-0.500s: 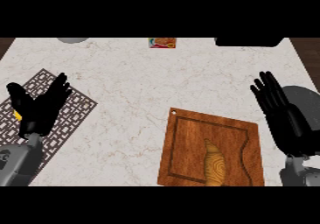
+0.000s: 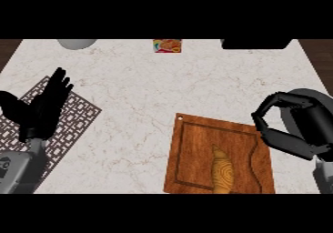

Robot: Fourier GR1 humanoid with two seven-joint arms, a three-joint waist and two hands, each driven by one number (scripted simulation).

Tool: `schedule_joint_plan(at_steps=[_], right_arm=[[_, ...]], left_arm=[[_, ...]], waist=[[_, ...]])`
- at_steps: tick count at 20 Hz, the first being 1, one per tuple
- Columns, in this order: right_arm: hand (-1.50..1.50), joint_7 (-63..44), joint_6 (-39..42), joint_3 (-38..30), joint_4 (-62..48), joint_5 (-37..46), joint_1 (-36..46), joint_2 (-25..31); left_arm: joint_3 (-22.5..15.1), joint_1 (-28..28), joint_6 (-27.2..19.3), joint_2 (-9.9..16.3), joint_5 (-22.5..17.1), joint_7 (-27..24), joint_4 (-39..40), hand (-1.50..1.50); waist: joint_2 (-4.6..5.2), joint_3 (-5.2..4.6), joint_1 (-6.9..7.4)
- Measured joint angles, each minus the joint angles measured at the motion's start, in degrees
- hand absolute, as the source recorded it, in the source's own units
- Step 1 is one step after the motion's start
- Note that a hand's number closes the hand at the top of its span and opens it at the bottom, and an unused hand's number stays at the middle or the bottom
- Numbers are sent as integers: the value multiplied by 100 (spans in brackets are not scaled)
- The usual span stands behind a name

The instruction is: Pick the croissant from the cutting board and place it in the pan

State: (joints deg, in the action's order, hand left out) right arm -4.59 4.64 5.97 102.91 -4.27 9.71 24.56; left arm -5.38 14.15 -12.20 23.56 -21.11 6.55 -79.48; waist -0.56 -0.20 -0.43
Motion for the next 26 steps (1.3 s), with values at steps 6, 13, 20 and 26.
schedule_joint_plan(at_steps=[6, 13, 20, 26], right_arm=[[-150, 563, 80, -215, 1017, 1023, -1378, 930], [-150, 407, 542, -347, 1909, 1730, -1762, 1571], [-150, -992, 1406, 434, 2164, 2384, -724, 1980], [-150, -2073, 2291, 1439, 1767, 2847, 300, 1793]], left_arm=[[-24, -324, -231, -69, 86, 81, -525, 0], [-108, -426, -312, -166, 236, 298, -940, 0], [-128, -406, -212, -255, 276, 326, -986, 0], [-135, -400, -152, -303, 340, 359, -999, 0]], waist=[[-15, 18, -112], [27, 19, -16], [63, 7, 135], [77, 6, 204]])
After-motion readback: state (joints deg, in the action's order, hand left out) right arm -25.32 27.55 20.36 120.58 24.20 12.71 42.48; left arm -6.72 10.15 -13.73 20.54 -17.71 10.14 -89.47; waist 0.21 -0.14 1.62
